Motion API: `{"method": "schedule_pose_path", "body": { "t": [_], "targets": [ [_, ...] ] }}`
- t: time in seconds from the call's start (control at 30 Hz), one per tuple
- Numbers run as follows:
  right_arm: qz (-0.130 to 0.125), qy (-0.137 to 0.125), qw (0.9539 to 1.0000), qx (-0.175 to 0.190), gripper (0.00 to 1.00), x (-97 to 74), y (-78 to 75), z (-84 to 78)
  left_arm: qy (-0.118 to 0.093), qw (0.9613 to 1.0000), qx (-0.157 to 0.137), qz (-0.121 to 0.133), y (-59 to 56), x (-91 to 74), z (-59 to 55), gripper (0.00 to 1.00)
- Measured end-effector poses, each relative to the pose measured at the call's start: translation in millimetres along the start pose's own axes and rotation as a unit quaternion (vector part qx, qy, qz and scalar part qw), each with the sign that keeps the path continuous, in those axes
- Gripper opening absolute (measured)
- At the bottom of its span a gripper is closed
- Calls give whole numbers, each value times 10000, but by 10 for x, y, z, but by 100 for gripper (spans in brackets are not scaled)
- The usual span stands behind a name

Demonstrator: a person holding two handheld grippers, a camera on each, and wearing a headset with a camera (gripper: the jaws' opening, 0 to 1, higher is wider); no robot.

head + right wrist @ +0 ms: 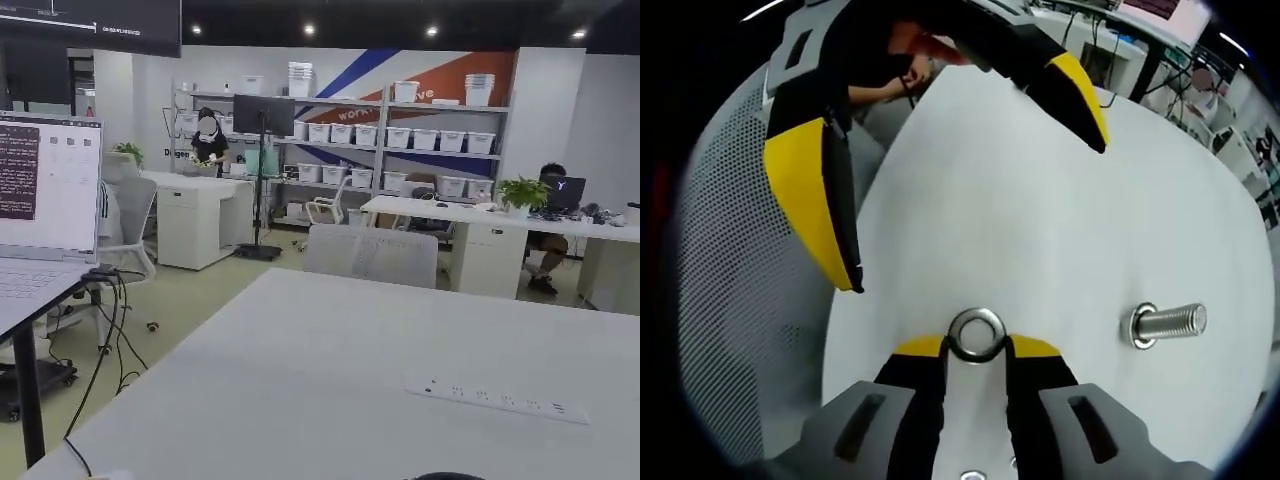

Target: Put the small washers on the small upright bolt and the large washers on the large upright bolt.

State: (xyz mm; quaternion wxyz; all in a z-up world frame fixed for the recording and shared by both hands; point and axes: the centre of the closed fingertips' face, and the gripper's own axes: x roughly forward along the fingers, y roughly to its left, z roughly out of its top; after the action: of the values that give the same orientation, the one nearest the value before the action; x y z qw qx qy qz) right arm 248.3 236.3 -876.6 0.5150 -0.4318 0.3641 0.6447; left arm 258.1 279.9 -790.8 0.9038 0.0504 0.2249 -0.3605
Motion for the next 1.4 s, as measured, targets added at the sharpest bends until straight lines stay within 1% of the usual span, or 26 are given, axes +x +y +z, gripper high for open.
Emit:
{"method": "schedule_pose_path", "body": {
  "t": [0.23, 0.43, 0.7, 0.87, 1.1, 1.2, 1.4],
  "targets": [
    [-53, -20, 10000, 79, 23, -85, -64, -21, 3, 10000, -4, -13, -4, 2, -6, 67],
    [-150, -71, 9997, 202, 23, -219, -168, -60, -10, 10000, -2, -19, -8, 3, 3, 67],
    [-396, -159, 9985, 330, 23, -466, -381, -97, -29, 10000, -12, -13, -8, -2, 11, 67],
    [-513, -210, 9977, 382, 23, -575, -499, -102, -47, 10000, -38, -7, -2, -4, 14, 67],
    [-661, -297, 9965, 415, 23, -719, -668, -54, -69, 9999, -75, 5, 19, -4, 19, 67],
    [-729, -349, 9959, 409, 23, -784, -756, 1, -74, 9999, -83, 10, 21, -2, 22, 67],
    [-817, -404, 9952, 359, 23, -847, -882, 94, -72, 9999, -93, 25, 27, -1, 21, 67]
  ]
}}
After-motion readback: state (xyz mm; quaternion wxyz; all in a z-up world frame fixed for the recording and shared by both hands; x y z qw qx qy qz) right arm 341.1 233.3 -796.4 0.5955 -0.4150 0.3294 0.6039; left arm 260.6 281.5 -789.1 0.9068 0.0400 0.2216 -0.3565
